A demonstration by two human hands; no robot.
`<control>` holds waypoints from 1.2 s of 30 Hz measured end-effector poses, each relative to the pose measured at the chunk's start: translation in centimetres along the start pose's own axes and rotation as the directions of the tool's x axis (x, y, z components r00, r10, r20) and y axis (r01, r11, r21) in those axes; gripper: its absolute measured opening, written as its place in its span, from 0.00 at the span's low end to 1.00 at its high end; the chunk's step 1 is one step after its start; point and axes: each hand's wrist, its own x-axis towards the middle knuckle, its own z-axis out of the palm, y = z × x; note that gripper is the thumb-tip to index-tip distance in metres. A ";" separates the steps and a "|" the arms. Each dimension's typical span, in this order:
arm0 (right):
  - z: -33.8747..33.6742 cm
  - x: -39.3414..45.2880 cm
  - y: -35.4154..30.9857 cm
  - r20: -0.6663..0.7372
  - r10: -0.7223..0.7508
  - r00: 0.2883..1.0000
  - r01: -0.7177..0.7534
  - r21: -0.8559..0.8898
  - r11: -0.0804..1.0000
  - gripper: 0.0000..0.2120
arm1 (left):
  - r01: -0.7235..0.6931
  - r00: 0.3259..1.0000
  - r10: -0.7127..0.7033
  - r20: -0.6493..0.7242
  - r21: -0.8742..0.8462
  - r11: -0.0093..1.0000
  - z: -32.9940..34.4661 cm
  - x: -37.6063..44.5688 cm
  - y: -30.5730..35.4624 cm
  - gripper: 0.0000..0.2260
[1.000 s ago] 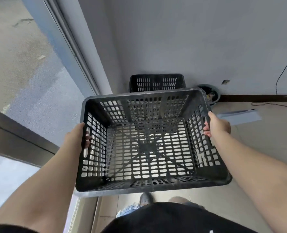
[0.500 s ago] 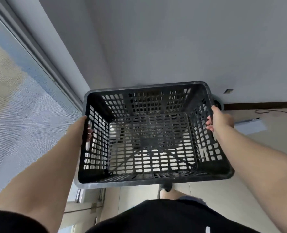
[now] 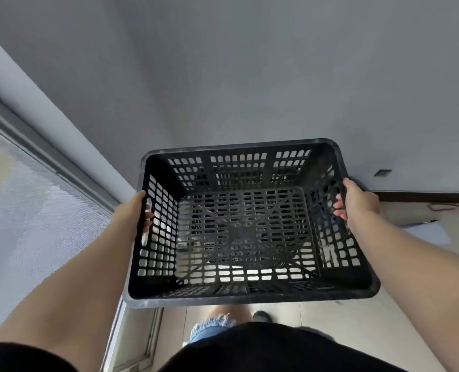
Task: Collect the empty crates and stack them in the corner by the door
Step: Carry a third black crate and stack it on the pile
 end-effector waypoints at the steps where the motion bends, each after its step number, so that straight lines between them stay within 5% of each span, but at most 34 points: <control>1: 0.5 0.6 -0.5 -0.004 0.007 1.000 -0.007 -0.003 1.000 0.22 | 0.007 1.000 -0.007 -0.008 0.009 1.000 0.5 0.7 0.6 0.17; 17: 8.3 9.5 -5.8 -0.064 0.106 0.992 -0.112 -0.109 0.988 0.22 | 0.116 0.991 -0.123 0.049 0.131 0.985 7.9 12.9 9.0 0.14; 36: 12.7 17.0 -7.9 -0.054 0.205 0.977 -0.211 -0.132 0.969 0.20 | 0.199 0.978 -0.188 -0.094 0.131 0.971 13.0 16.3 11.1 0.15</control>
